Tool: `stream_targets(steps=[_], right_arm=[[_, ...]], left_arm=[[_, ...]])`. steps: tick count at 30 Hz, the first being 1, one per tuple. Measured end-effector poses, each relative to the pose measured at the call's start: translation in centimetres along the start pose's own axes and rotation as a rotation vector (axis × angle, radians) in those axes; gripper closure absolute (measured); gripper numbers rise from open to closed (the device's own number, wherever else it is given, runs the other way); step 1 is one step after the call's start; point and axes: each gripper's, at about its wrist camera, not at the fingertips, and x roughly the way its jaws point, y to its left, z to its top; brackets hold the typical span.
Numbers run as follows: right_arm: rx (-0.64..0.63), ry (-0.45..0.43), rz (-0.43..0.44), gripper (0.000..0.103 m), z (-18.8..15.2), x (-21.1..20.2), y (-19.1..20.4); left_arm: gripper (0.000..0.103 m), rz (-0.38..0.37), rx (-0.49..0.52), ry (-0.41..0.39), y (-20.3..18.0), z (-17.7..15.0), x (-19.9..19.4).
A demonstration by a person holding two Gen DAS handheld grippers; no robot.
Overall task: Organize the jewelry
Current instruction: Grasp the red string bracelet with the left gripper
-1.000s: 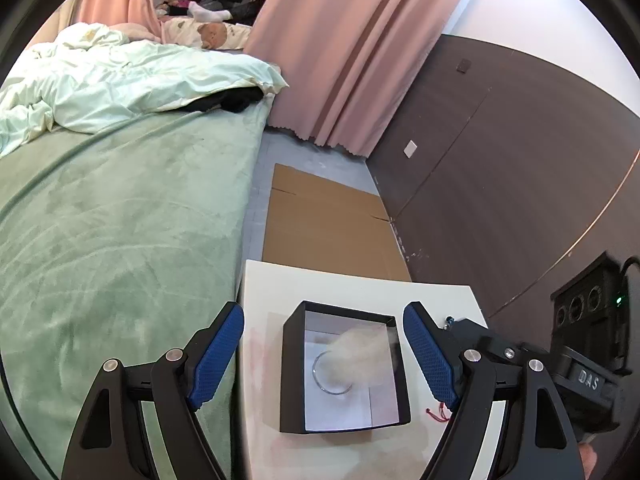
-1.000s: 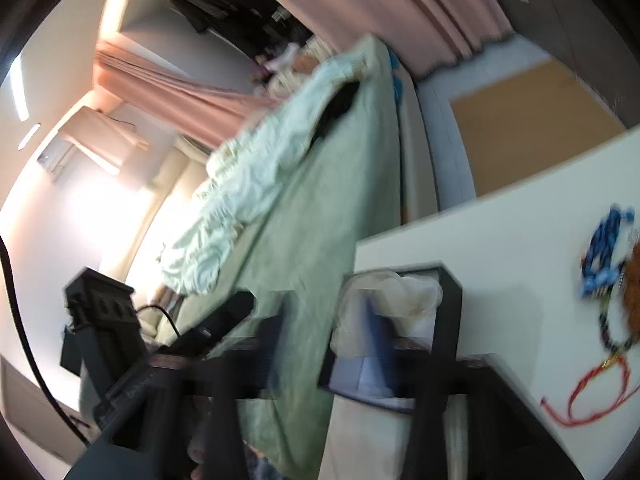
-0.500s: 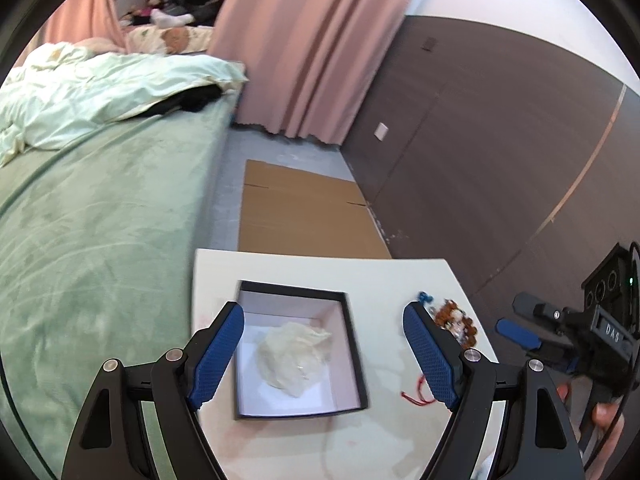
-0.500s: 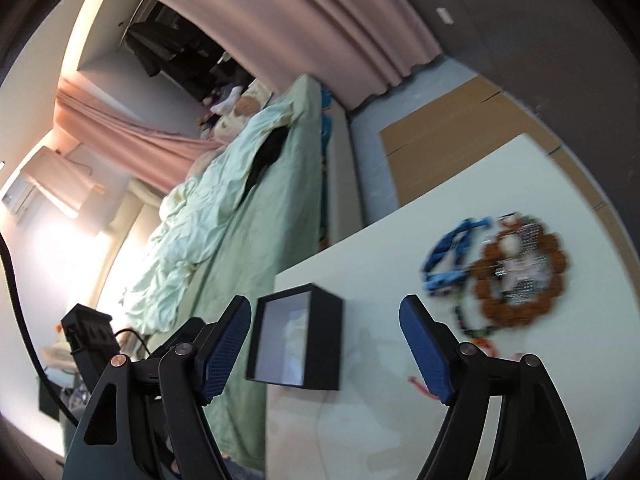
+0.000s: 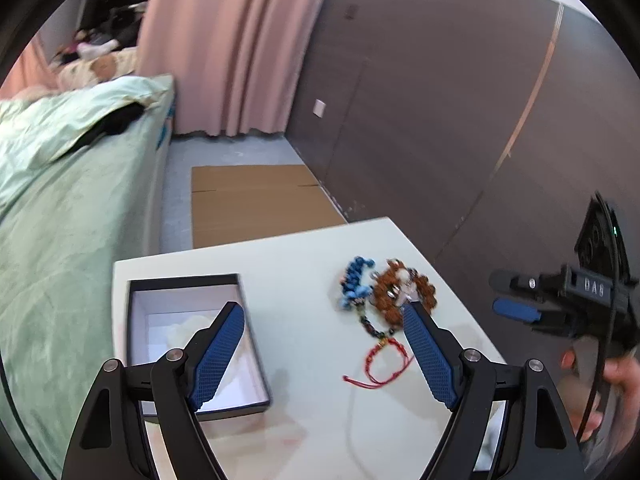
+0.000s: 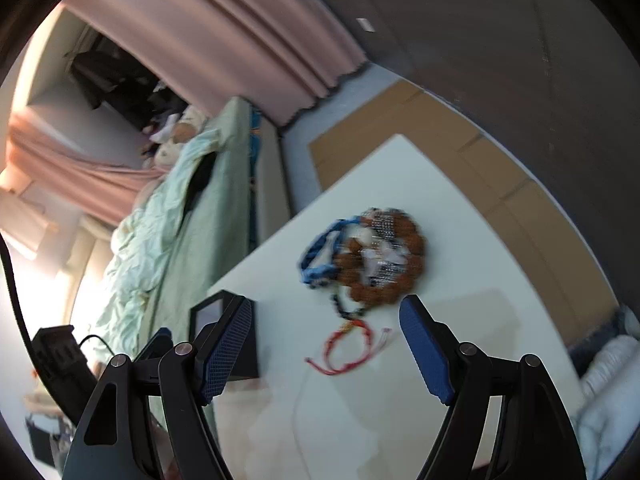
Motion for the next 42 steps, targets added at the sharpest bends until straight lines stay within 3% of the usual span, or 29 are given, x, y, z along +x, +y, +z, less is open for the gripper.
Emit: stream_targets(steps=[16, 21, 27, 30, 32, 36, 42], right_arm=[[0.058, -0.011, -0.044, 0.026, 1.9, -1.1, -3.3], [0.081, -0.013, -0.06, 0.026, 2.6, -1.3, -4.3], [0.082, -0.03, -0.071, 0.026, 3.2, -1.8, -4.6], [0.079, -0.022, -0.072, 0.026, 3.3, -1.5, -4.5], [0.072, -0.013, -0.078, 0.026, 3.3, -1.1, -4.4], [0.053, 0.012, -0.081, 0.026, 3.3, 0.0, -3.9], [0.033, 0.043, -0.084, 0.027, 3.2, 1.8, -3.3]], left_arm=[[0.054, 0.002, 0.229, 0.185, -6.5, -3.8, 8.3], [0.06, 0.005, 0.215, 0.246, -6.3, -4.7, 10.8], [0.076, 0.016, 0.201, 0.292, -6.0, -5.3, 12.3], [0.083, 0.049, 0.237, 0.276, -6.3, -5.5, 12.3], [0.096, 0.072, 0.242, 0.274, -6.2, -5.5, 12.3], [0.096, 0.016, 0.153, 0.279, -4.8, -4.8, 12.0], [0.096, -0.017, 0.099, 0.211, -3.9, -3.0, 9.6]])
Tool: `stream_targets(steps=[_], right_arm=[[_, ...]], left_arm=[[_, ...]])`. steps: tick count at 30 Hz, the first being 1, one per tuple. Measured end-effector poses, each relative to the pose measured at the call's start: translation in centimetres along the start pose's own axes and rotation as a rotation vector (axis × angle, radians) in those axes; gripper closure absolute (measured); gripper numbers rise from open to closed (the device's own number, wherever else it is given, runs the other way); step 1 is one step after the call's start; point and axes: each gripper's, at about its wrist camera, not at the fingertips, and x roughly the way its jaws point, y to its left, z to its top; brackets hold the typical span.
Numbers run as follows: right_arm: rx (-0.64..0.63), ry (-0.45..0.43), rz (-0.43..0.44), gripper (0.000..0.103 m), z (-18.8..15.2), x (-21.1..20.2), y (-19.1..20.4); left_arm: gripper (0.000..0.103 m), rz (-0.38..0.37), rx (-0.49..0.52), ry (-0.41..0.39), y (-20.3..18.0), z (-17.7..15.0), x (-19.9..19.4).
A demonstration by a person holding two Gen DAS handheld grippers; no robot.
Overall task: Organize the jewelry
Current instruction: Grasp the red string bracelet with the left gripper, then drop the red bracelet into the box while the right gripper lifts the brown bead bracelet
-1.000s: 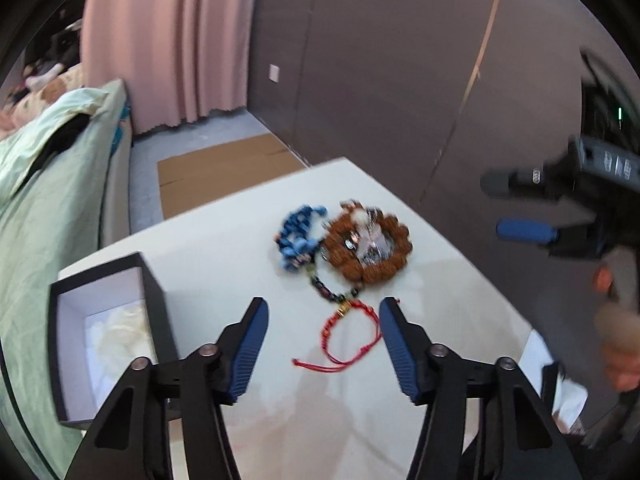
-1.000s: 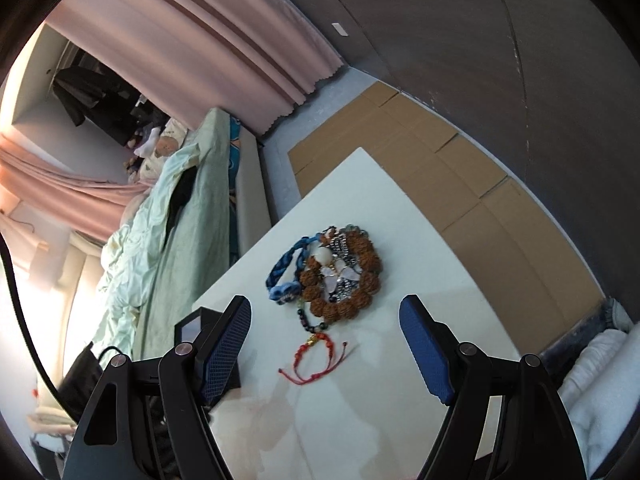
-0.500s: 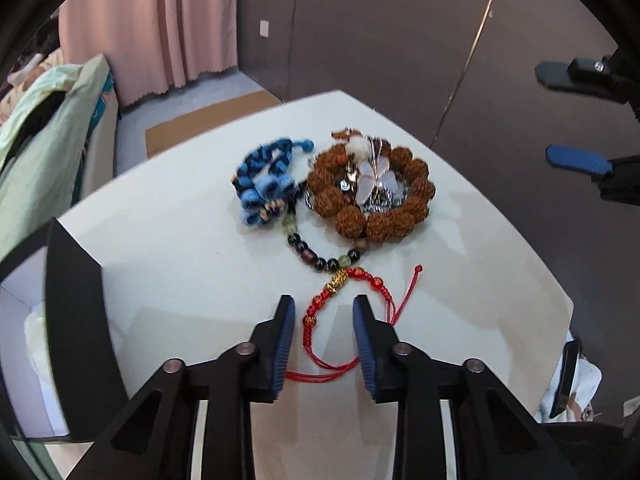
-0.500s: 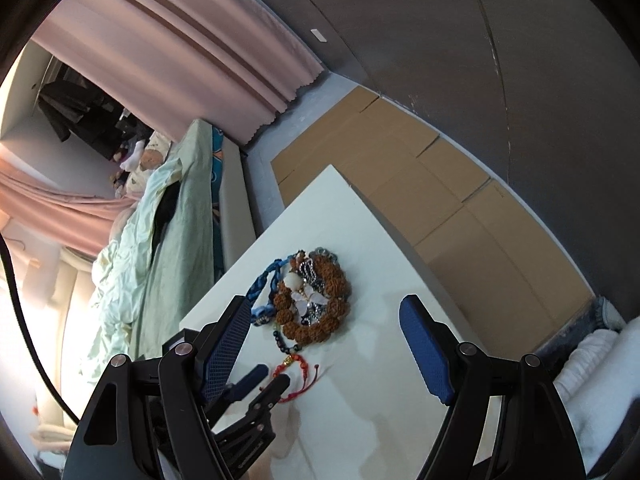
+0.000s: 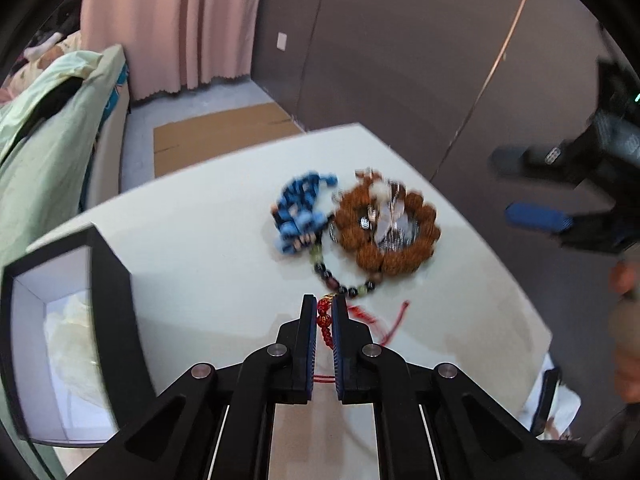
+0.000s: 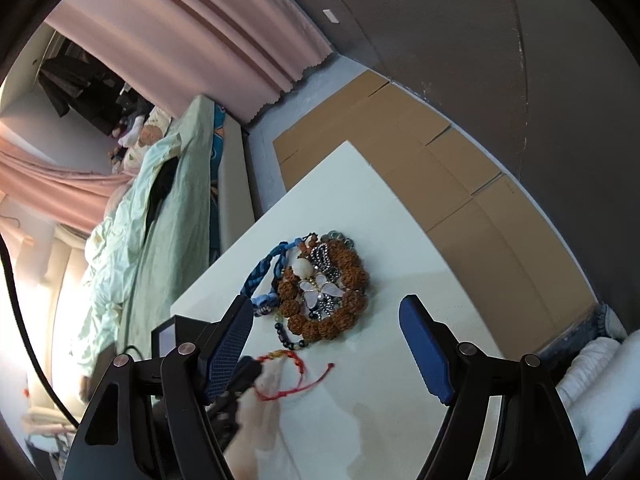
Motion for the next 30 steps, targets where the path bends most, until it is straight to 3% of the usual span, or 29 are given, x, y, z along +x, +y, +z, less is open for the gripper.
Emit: stream_targets(steps=[11, 21, 22, 24, 30], right_arm=[[0.01, 0.065, -0.082, 0.053, 0.2, 4.2, 0.3], [0.018, 0.117, -0.155, 0.055, 0.6, 6.8, -0.7], [0.007, 0.12, -0.167, 0.059, 0.5, 6.9, -0.5], [-0.006, 0.125, -0.171, 0.08, 0.3, 7.0, -0.5], [-0.032, 0.094, -0.118, 0.084, 0.1, 5.9, 0.4]], left_arm=[[0.096, -0.036, -0.068, -0.102, 2.2, 2.1, -3.6], [0.096, -0.055, -0.124, -0.166, 4.4, 3.1, -5.7], [0.096, -0.054, -0.131, -0.17, 4.6, 3.2, -5.9], [0.096, -0.052, -0.14, -0.176, 4.9, 3.2, -6.1], [0.096, -0.042, -0.161, -0.204, 5.6, 2.9, -7.4]])
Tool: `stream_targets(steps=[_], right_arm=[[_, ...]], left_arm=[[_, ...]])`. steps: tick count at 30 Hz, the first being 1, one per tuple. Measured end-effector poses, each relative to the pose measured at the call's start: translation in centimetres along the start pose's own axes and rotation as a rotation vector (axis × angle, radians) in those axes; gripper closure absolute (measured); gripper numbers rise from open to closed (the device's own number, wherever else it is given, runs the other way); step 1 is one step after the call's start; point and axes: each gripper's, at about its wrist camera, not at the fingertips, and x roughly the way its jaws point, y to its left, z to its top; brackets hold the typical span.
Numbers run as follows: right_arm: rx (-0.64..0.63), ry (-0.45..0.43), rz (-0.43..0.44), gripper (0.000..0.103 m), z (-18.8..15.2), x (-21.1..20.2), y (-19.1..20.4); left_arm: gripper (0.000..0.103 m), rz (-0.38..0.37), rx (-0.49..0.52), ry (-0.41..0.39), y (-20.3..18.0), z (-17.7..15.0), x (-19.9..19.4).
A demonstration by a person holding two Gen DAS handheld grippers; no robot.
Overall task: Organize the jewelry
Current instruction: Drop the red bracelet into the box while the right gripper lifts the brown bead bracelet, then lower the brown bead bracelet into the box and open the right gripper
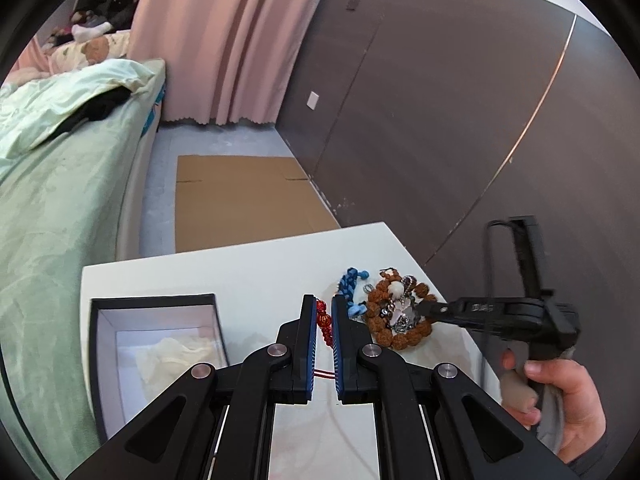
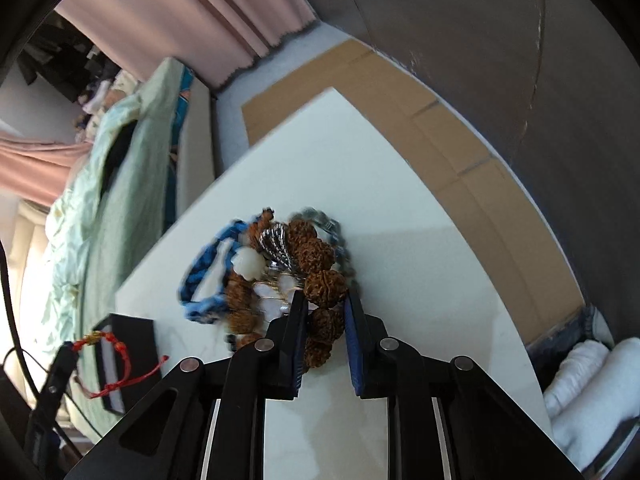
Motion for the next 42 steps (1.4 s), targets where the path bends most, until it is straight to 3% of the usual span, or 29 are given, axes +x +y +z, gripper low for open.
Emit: stream_targets(steps=[4, 21, 27, 31, 33, 35, 37, 42], right_arm=[[-0.043, -0.072, 0.109, 0.084, -0.5, -2.9, 1.3], [-0.125, -0.192, 0.297, 0.084, -3.1, -6.8, 6.4], [-0.161, -0.22, 0.372, 0.084, -3.9, -7.3, 8.9], [-0.184, -0.217, 0.41, 0.084, -4.4, -7.0, 10.5], [-0.195, -0.207, 0.434, 0.084, -4.8, -6.7, 11.4], [-0.209, -0.194, 0.456, 0.084, -5.1, -6.3, 12.1], [-0.225, -0.181, 0.476, 0.084, -5.4, -5.8, 13.0], [-0.259, -0.148, 0.526, 0.084, -6.6, -4.9, 15.2]], left_arm=[[0.096, 0.008, -0.012, -0.032, 0.6, 0.1, -1.5], [0.096, 0.055, -0.11, -0.104, 5.3, 0.3, -5.7], [0.096, 0.086, -0.164, -0.086, 7.4, 0.3, -5.6], [0.092, 0.048, -0.229, -0.019, 8.9, 0.2, -4.9], [0.084, 0.037, -0.252, -0.004, 9.4, 0.1, -4.7], [0.039, 0.045, -0.268, -0.002, 9.9, 0.1, -4.9], [0.021, 0.065, -0.281, -0.049, 10.4, 0.0, -6.0], [0.02, 0.11, -0.311, -0.108, 11.6, 0.2, -8.1]])
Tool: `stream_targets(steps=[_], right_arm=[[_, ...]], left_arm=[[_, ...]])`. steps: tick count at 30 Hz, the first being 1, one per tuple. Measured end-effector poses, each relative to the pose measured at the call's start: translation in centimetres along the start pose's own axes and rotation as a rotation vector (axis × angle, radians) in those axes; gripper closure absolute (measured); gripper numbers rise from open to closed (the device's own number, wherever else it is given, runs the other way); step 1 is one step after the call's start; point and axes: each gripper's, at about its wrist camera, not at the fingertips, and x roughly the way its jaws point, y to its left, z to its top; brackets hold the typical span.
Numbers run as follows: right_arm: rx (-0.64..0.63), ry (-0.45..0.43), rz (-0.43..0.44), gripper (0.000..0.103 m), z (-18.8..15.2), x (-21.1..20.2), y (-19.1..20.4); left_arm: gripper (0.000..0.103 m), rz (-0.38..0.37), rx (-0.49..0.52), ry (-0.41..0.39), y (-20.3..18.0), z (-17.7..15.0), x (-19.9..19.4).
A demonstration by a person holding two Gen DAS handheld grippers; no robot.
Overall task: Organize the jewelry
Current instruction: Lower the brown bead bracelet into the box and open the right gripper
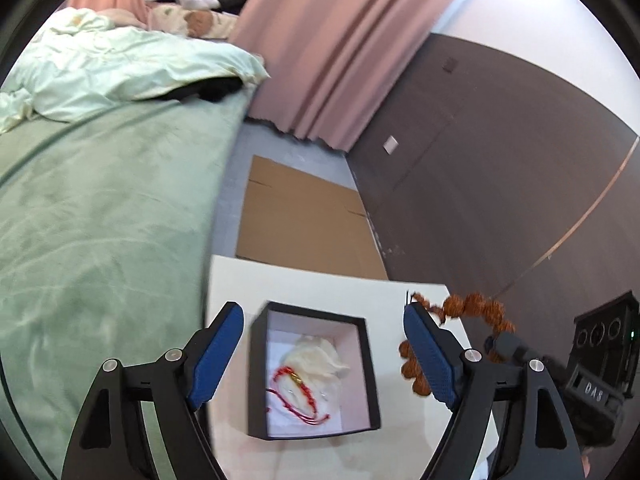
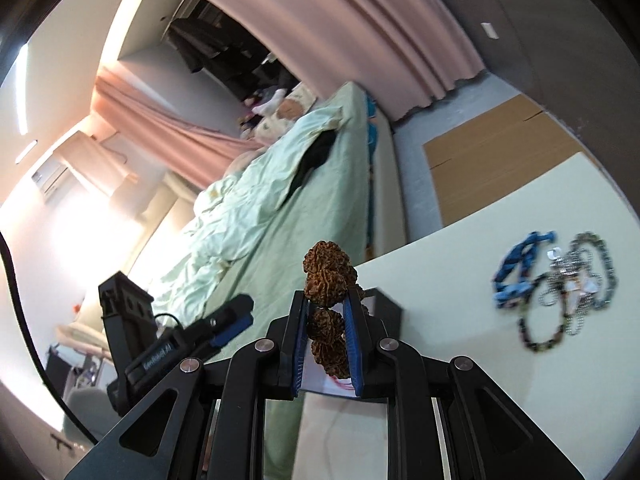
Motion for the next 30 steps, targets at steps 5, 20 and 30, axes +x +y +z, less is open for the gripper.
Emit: stream_targets(steps=[5, 20, 30], right_arm=[[-0.007, 0.041, 0.046, 0.084, -0.7, 2.1, 1.1], [0.003, 0.162, -0.114, 0.042, -1.5, 5.8, 0.4], [0.013, 0.026, -0.193, 0.032, 0.3, -0.2, -1.5]], left_arm=[[0.02, 0.02, -0.048, -0.03, 2.0, 0.7, -1.4], [0.02, 0.04, -0.012, -0.058, 1.6, 0.5, -2.0], [0.02, 0.011, 0.037, -0.067, -0.3, 0.1, -1.7]])
